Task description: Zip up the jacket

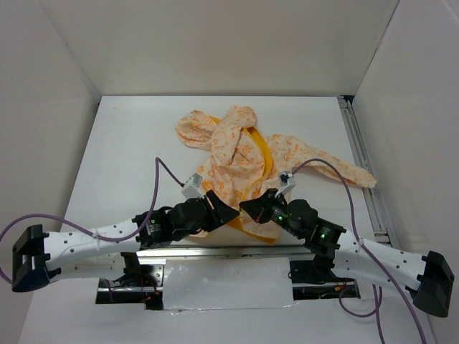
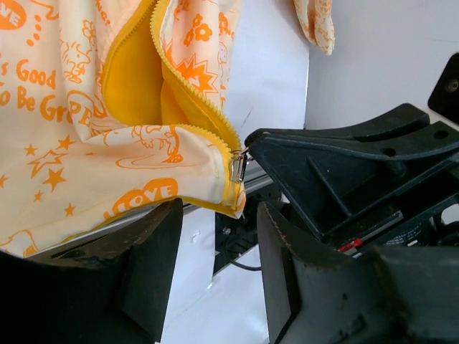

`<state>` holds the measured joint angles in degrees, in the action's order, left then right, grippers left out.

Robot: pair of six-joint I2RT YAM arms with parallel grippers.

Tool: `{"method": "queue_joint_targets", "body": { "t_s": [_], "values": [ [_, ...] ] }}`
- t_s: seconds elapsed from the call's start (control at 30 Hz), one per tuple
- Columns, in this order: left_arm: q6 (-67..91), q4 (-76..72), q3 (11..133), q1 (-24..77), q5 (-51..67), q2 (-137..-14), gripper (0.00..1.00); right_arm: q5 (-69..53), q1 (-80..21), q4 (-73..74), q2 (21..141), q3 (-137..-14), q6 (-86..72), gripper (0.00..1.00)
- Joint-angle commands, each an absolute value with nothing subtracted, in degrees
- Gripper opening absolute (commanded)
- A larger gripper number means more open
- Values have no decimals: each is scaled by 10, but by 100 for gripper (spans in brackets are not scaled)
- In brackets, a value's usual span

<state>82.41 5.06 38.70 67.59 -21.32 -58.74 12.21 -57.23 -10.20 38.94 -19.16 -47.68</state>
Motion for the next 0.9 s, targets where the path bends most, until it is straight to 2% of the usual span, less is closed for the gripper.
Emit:
{"method": "queue_joint_targets", "body": {
  "t_s": [0.0,0.17,0.27,0.33,0.47,0.57,0.63,0.77,0.87],
  "values": [
    [866,39,390,676,-243,-586,57,121,-575,-147,387,-187,-488,0],
    [863,32,395,677,-256,-599,53,114,-576,-158,387,-184,-486,0],
    [845,16,391,677,-255,-604,47,106,-574,-165,391,-182,-487,0],
    [846,12,386,677,-253,-602,33,102,-574,-171,391,-182,-485,0],
    [825,-26,377,677,-252,-599,28,95,-574,-177,394,-183,-485,0],
    [804,-47,371,677,-250,-598,19,88,-574,-174,404,-190,-483,0],
    [790,-63,362,677,-250,-595,0,81,-574,-176,414,-192,-482,0],
    [764,-90,344,677,-258,-581,0,90,-575,-157,424,-201,-480,0],
    [741,-100,321,677,-245,-549,0,152,-574,-122,431,-213,-477,0]
  ]
}}
